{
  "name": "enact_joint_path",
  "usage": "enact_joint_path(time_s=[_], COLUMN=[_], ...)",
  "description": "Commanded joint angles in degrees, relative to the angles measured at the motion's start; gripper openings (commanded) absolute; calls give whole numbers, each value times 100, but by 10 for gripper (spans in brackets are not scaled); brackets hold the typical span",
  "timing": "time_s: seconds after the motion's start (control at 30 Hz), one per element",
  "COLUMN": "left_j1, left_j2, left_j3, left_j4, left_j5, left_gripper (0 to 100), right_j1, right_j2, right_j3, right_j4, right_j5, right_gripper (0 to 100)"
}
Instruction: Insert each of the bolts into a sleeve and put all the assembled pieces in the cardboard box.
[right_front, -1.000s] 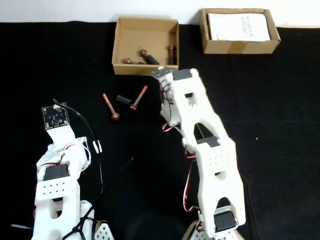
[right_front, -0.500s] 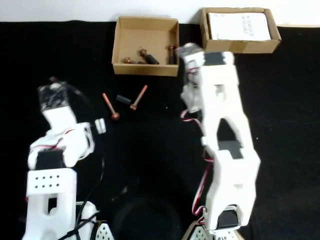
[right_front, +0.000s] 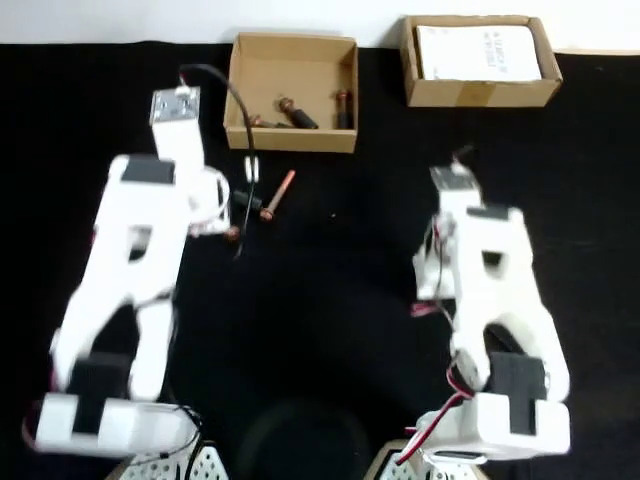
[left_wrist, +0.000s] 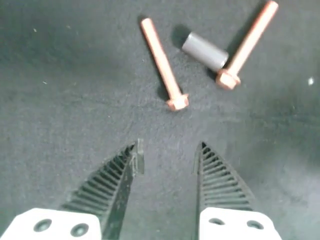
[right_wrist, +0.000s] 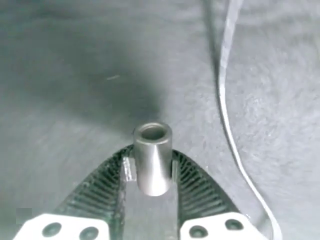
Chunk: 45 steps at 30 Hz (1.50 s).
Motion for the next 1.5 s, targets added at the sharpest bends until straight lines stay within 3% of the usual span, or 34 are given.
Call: enact_joint_path(time_s=[0.0,0.17,0.37,0.67,0.93,1.13,1.2,1.27,1.47], left_j1=[48,57,259,312,295,286,286,286,321], left_j2=[1033,2237,3538,4813,5314,5367,5341,5323,5033], left_j3=[-1903,-3336,-4207,-5077,-5323,-5332,-5332,-5332,-5367], left_j4=[651,1240,1635,2233,2215,2215,2242,2259,2629], left_j5=[738,1793,1802,1837,1793,1776,1776,1556,-202], left_gripper=[181,182,182,181,175,3,15,8,8], right_j1=[136,92,75,75,75,75,75,75,75], right_j2=[-699,-1578,-1886,-1877,-1877,-1877,-1877,-1877,-1868], right_j3=[1569,2360,2976,2967,2967,2967,2967,2967,2967], right_j4=[-1824,-2431,-3222,-3231,-3231,-3231,-3231,-3231,-3231], right_j5=[-536,-633,-615,-615,-615,-615,-615,-615,-615], right_gripper=[6,6,6,6,6,6,6,6,6])
